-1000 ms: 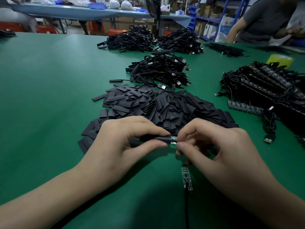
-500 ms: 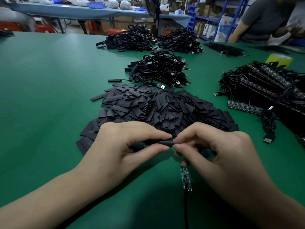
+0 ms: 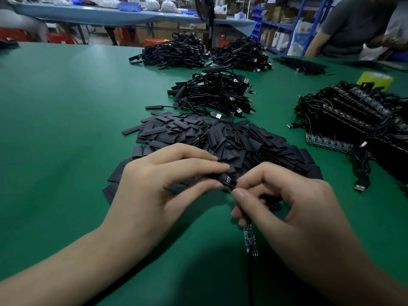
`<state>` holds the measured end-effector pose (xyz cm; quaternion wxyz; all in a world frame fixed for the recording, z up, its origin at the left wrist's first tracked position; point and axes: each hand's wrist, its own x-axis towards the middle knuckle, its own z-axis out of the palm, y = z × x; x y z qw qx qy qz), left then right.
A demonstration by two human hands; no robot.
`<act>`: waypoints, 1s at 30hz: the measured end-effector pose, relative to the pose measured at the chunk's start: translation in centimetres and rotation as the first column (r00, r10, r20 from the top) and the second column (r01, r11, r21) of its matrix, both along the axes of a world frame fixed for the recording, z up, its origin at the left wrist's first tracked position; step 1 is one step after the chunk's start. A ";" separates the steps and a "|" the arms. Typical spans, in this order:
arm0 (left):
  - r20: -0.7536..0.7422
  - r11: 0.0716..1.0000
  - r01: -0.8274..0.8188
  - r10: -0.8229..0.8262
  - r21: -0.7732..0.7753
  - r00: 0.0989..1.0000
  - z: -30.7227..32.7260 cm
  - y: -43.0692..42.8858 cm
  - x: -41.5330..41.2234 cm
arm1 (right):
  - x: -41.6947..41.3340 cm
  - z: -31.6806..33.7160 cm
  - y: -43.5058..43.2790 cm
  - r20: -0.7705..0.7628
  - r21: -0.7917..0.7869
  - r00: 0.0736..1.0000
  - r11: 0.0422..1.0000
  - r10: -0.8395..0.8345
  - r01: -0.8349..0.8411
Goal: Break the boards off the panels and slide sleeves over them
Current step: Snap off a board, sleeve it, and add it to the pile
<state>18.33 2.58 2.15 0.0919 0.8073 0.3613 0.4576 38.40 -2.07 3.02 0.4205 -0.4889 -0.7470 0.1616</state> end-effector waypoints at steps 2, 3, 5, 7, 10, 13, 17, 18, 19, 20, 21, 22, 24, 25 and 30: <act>0.038 0.998 -0.061 0.060 0.011 0.997 0.2 -0.1 0.1 | 0.1 0.1 0.1 0.046 0.090 0.997 0.995 -0.054 0.049; 0.063 0.997 -0.080 0.080 -0.004 0.995 0.3 -0.1 0.1 | 0.2 0.1 0.1 0.069 0.129 0.995 0.989 -0.079 0.069; 0.093 0.996 -0.080 0.084 -0.049 0.992 0.4 -0.3 0.3 | 0.2 0.2 0.1 0.109 0.177 0.988 0.980 -0.112 0.091; 0.096 0.996 -0.053 0.060 -0.071 0.994 0.4 -0.6 0.5 | 0.2 0.1 0.0 0.151 0.204 0.980 0.974 -0.131 0.099; 0.090 0.996 -0.033 0.040 -0.077 0.995 0.4 -0.7 0.6 | 0.1 -0.1 -0.2 0.189 0.216 0.974 0.973 -0.123 0.081; 0.076 0.998 -0.038 0.042 -0.052 0.996 0.4 -0.6 0.4 | 0.2 -0.1 -0.1 0.173 0.186 0.980 0.981 -0.094 0.061; 0.065 0.999 -0.043 0.044 -0.011 0.997 0.4 -0.6 0.4 | 0.1 0.0 -0.1 0.144 0.173 0.988 0.984 -0.063 0.037; 0.060 0.999 -0.046 0.046 0.003 0.997 0.4 -0.6 0.4 | 0.1 0.0 -0.1 0.140 0.173 0.988 0.984 -0.059 0.035; 0.056 0.999 -0.049 0.048 0.016 0.997 0.5 -0.7 0.4 | 0.1 0.0 -0.1 0.137 0.171 0.989 0.985 -0.059 0.035; 0.053 0.998 -0.054 0.053 0.028 0.997 0.5 -0.7 0.4 | 0.1 0.0 -0.1 0.135 0.166 0.989 0.985 -0.061 0.038; 0.051 0.997 -0.060 0.058 0.038 0.997 0.5 -0.7 0.4 | 0.1 0.0 -0.2 0.134 0.160 0.989 0.986 -0.063 0.041; 0.048 0.997 -0.066 0.063 0.049 0.997 0.5 -0.7 0.4 | 0.1 0.0 -0.2 0.135 0.155 0.989 0.987 -0.066 0.045; 0.042 0.995 -0.068 0.065 0.068 0.997 0.6 -0.8 0.5 | 0.1 0.0 -0.2 0.134 0.146 0.989 0.988 -0.068 0.048; 0.040 0.995 -0.064 0.061 0.075 0.997 0.6 -0.8 0.5 | 0.1 0.0 -0.2 0.130 0.142 0.989 0.989 -0.067 0.048; 0.050 0.994 -0.073 0.069 0.083 0.996 0.6 -0.8 0.5 | 0.0 -0.1 -0.2 0.101 0.117 0.993 0.992 -0.065 0.053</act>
